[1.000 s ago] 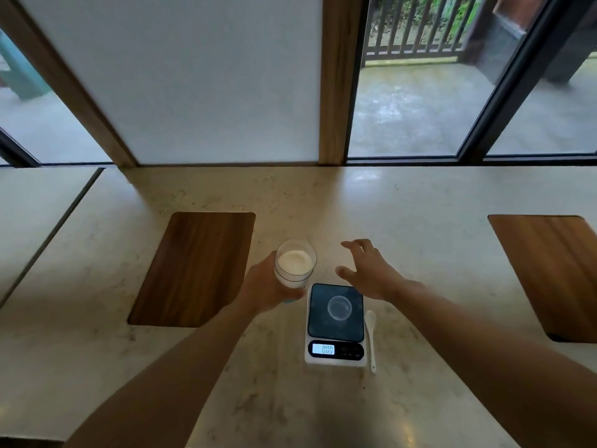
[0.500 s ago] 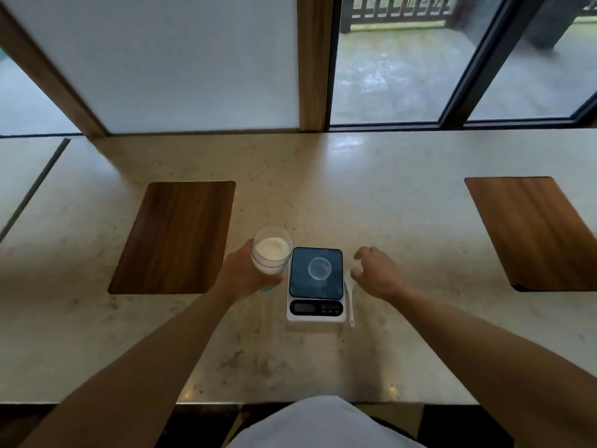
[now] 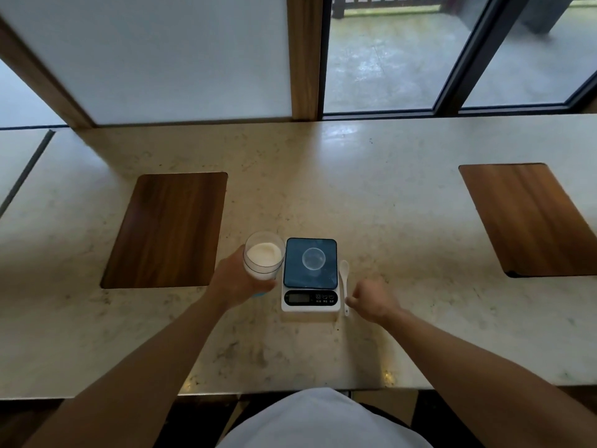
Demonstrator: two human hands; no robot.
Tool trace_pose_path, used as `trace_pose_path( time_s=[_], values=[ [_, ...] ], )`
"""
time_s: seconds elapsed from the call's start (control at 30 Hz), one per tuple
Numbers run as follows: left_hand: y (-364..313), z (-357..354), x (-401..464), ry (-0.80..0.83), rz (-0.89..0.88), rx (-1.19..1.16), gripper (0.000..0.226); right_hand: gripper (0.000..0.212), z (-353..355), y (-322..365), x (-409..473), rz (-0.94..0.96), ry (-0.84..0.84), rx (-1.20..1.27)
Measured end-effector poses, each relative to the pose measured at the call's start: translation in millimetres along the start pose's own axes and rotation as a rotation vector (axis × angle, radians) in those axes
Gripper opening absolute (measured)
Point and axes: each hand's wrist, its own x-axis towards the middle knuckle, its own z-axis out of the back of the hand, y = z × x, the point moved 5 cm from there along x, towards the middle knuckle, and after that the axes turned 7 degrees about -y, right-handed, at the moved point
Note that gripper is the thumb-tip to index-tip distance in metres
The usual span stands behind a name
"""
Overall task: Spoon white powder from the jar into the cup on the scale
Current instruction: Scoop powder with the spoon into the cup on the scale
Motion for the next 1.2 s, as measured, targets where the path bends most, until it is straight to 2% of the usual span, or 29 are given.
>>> trace_pose_path(
  time_s=[0.3, 0.43, 0.8, 1.2],
  values=[
    [2.7, -0.2, -7.8, -0.012, 0.008, 0.029, 0.088, 0.038, -11.1, -1.5, 4.7, -0.09, -0.003, 0.079],
    [7.5, 0.5, -10.1, -0.019, 0.035, 0.024, 0.09, 0.041, -14.7, -2.2, 7.0, -0.094, -0.003, 0.088],
    [13.0, 3.3, -9.0, -0.021, 0.045, 0.055, 0.089, 0.025, -23.2, -4.9, 10.6, -0.12, -0.011, 0.115],
    [13.0, -1.2, -5.5, -0.005, 0.072, 0.039, 0.089, 0.023, -29.0, -10.3, 12.4, -0.195, -0.029, 0.202]
  ],
)
